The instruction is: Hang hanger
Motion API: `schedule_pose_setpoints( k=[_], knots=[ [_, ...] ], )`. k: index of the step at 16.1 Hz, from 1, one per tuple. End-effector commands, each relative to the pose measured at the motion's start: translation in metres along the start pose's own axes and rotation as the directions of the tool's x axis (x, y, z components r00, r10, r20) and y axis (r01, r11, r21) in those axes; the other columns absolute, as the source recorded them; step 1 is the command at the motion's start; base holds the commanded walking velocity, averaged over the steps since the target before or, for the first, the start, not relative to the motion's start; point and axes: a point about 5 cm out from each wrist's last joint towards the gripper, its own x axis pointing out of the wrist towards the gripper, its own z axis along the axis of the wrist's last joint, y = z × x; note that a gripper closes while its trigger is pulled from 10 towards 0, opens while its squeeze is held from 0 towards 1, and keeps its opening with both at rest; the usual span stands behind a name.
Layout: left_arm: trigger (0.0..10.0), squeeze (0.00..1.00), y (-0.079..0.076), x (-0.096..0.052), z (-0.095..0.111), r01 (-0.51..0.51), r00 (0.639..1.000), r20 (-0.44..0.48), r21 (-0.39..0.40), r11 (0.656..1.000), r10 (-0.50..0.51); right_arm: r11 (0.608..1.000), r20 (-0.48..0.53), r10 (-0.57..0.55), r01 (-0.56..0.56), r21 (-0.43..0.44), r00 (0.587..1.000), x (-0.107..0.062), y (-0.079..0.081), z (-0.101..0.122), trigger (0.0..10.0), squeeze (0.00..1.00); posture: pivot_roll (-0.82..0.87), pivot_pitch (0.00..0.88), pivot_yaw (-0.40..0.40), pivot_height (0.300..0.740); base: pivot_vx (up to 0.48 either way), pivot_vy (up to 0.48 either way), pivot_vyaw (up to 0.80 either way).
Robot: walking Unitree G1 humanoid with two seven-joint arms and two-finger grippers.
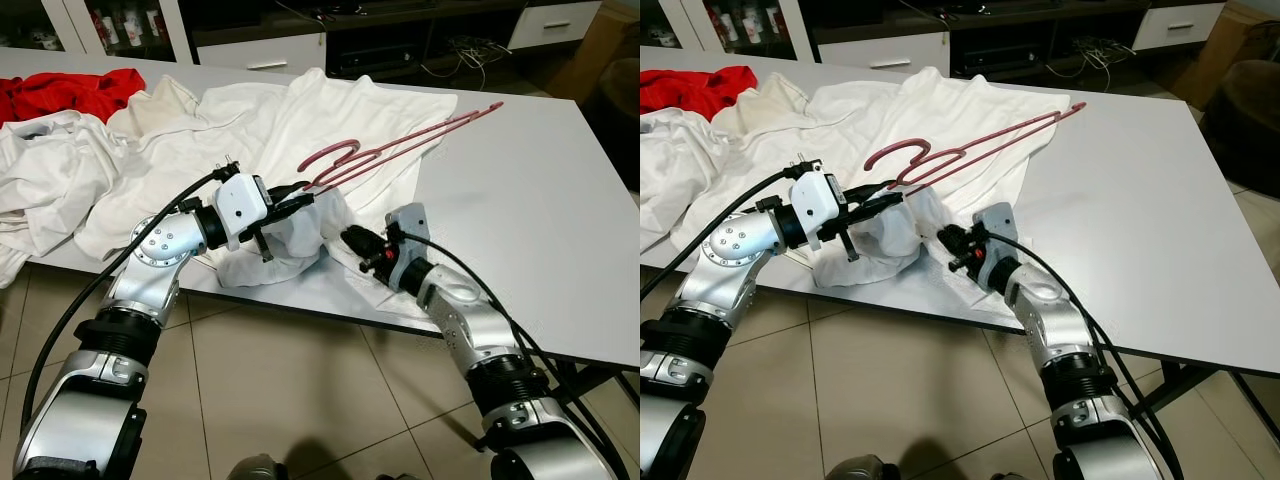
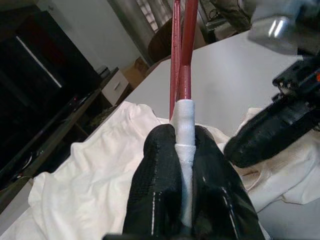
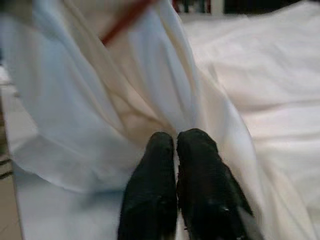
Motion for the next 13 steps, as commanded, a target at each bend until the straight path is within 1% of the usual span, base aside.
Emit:
schedule_pose_setpoints(
  k=[1,6,7,9,10,13],
  knots=[
    [0.7,0.00,0.003,0.002,0.005,0.001,1.000,0.016,0.020,1.000,-0.001,0.999,0.033,0.034,-0.035,0.021,0.999,-0.003,0.004,0.001,0.0,0.00,0.14,0.011,0.006,0.740,0.000,0.000,0.00],
    [0.7,0.00,0.002,0.001,0.004,0.001,1.000,0.015,0.020,1.000,-0.001,0.996,0.057,0.079,-0.080,0.030,0.995,-0.005,0.009,0.003,0.0,0.00,0.14,0.011,0.006,0.740,0.000,0.000,0.00],
    [0.7,0.00,0.002,0.001,0.004,0.001,1.000,0.014,0.020,1.000,-0.001,0.997,0.056,0.077,-0.078,0.027,0.995,-0.005,0.008,0.003,0.0,0.00,0.14,0.014,0.008,0.740,0.000,0.000,0.00],
    [0.8,0.00,0.003,0.001,0.004,0.000,1.000,0.015,0.021,1.000,0.000,0.999,0.041,0.031,-0.031,0.021,0.999,-0.005,0.004,0.002,0.0,0.00,0.14,0.014,0.008,0.740,0.000,0.000,0.00],
    [0.8,0.00,0.003,0.001,0.004,0.000,1.000,0.015,0.022,1.000,0.000,1.000,0.028,-0.020,0.020,0.012,0.999,-0.005,-0.002,0.001,10.0,1.00,0.14,0.012,0.009,0.740,0.000,0.000,0.00],
    [0.8,0.00,0.003,0.001,0.005,0.001,1.000,0.019,0.027,1.000,-0.001,0.999,0.019,-0.031,0.031,-0.020,0.999,-0.006,-0.004,0.001,10.0,1.00,0.14,0.013,0.010,0.740,0.000,0.000,0.00]
  ],
)
